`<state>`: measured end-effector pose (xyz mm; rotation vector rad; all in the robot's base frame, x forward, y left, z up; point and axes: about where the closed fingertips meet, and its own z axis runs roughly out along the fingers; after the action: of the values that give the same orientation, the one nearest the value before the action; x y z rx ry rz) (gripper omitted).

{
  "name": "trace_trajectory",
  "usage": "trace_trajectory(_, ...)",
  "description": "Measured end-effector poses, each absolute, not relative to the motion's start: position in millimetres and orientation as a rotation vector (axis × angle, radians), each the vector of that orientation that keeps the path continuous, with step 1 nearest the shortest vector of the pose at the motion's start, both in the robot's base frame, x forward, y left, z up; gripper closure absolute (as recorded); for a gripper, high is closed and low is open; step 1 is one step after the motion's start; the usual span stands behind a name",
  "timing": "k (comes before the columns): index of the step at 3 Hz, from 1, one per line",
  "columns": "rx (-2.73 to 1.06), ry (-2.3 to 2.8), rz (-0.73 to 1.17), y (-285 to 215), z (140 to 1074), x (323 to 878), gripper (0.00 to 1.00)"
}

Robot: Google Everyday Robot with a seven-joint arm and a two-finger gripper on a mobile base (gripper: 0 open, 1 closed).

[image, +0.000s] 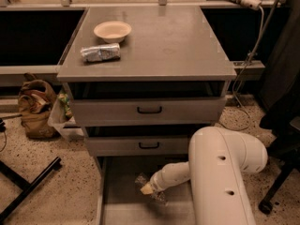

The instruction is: Place water bottle into bottom drawer

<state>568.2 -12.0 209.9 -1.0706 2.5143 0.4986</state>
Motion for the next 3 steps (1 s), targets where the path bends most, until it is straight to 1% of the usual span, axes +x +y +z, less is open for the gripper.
trace_trajectory(2,-0.987,2.495,0.415,-9.8,188.4,544.0,1.0)
trace_trajectory(3,-0.984,2.495,0.415,-2.7,174.3,538.8,1.0)
